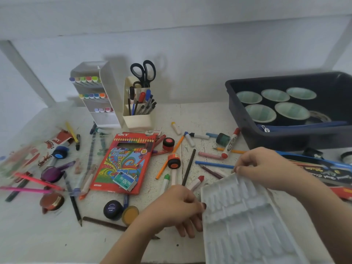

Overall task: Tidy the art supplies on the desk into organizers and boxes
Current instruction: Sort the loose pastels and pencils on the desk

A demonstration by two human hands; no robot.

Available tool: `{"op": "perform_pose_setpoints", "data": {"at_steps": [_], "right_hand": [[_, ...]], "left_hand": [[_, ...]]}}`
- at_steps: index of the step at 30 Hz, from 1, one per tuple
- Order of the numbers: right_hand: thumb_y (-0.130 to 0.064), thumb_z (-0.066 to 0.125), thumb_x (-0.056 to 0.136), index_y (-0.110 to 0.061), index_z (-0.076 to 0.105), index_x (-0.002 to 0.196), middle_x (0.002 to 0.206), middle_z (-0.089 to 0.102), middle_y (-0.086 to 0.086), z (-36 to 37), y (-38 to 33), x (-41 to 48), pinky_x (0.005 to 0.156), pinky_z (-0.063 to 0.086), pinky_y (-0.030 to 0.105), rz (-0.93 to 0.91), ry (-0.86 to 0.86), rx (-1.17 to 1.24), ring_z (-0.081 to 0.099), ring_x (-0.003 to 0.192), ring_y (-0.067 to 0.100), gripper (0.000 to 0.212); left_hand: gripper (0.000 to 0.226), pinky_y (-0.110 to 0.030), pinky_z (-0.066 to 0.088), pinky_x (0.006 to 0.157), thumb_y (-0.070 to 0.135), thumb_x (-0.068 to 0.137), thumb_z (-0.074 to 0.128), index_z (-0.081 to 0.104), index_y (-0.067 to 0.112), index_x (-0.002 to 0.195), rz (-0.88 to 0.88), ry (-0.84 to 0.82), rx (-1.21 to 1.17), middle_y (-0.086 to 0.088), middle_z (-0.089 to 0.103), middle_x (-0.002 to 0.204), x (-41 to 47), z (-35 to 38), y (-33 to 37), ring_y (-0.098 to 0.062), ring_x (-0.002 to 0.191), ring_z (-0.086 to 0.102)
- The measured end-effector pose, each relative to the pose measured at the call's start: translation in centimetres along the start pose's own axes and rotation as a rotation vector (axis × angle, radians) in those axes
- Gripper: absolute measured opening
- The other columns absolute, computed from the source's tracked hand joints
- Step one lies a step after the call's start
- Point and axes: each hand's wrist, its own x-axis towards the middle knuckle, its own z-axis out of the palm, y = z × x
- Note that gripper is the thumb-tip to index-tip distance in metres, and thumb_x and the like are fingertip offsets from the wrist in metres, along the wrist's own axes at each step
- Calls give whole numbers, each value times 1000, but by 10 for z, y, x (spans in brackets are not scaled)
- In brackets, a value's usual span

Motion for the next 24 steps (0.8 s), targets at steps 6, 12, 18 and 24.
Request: {"op": "perform_pose_setpoints", "data": {"at_steps": [6,12,18,24], "right_hand": [[-25,55,89,-33,61,72,83,63,-13,0,-1,-5,58,44,15,-1,-136,-127,59,78,2,21],[-27,54,91,-35,57,72,86,60,-19,13,1,3,66,43,15,-80,-48,-96,55,83,-3,21],[-25,55,90,-39,57,79,86,56,-20,34,-2,19,73,42,17,-167,8,-100,52,84,-3,18],[-24,57,87,-42,57,83,83,54,-20,47,-6,29,71,39,24,-208,97,-123,47,78,-2,19]], "left_hand": [[28,-18,43,39,18,93,53,62,10,68,-46,-84,22,1,66,56,0,7,-2,-10,42,59],[28,-18,42,39,15,93,51,60,8,67,-62,115,71,1,65,53,4,-1,-5,-11,41,59],[29,-19,45,42,17,92,53,58,10,65,-59,290,166,0,65,51,9,-17,-15,-11,43,61],[26,-20,47,43,16,89,55,62,7,66,-43,425,238,-4,67,54,10,-32,-19,-13,45,64]]}}
